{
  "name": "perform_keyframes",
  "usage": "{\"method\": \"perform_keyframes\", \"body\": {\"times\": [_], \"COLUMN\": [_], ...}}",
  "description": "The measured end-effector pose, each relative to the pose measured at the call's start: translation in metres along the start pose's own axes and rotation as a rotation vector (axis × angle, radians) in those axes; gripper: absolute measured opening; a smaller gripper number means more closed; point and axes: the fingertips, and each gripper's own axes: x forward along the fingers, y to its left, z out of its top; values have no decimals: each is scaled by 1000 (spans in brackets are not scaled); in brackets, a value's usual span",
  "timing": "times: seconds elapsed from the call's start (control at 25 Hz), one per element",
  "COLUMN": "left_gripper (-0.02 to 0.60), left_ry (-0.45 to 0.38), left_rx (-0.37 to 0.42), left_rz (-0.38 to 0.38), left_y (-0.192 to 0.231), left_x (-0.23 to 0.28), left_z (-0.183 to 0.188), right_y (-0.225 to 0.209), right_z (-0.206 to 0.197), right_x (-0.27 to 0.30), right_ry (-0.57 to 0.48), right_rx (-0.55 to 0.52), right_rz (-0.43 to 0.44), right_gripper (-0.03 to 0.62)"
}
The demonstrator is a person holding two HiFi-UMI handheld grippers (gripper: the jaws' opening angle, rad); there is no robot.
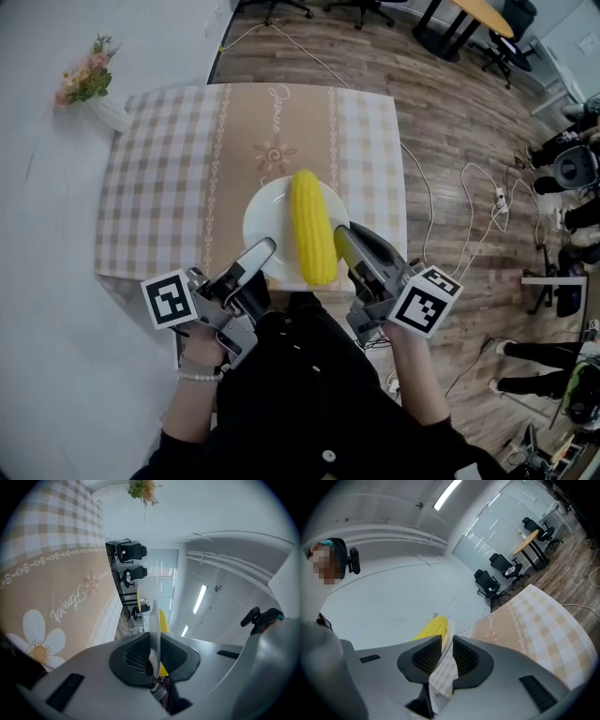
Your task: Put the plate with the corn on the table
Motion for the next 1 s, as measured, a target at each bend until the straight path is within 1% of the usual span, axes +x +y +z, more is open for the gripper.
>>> {"method": "perform_keyframes", "body": {"times": [0.12, 0.28, 0.36, 0.64, 1.0], "left_gripper": [40, 40, 40, 40, 40], "left_ry": [-25, -46, -61, -118, -123], "left_rx": [-6, 1, 6, 0, 18], "left_rz": [13, 35, 44, 66, 90], "left_y": [5, 14, 17, 23, 39], "left_x": [13, 39, 46, 47, 71], "left_z": [9, 34, 40, 24, 28], "right_y": [-13, -36, -44, -53, -81], "right_z": [10, 30, 36, 30, 38], "right_x": [10, 35, 41, 34, 37], "right_ry": [30, 59, 78, 122, 163], "right_rx": [-5, 2, 3, 15, 0], "right_rz": [-2, 1, 10, 41, 41], "right_gripper": [103, 101, 101, 100, 100]}}
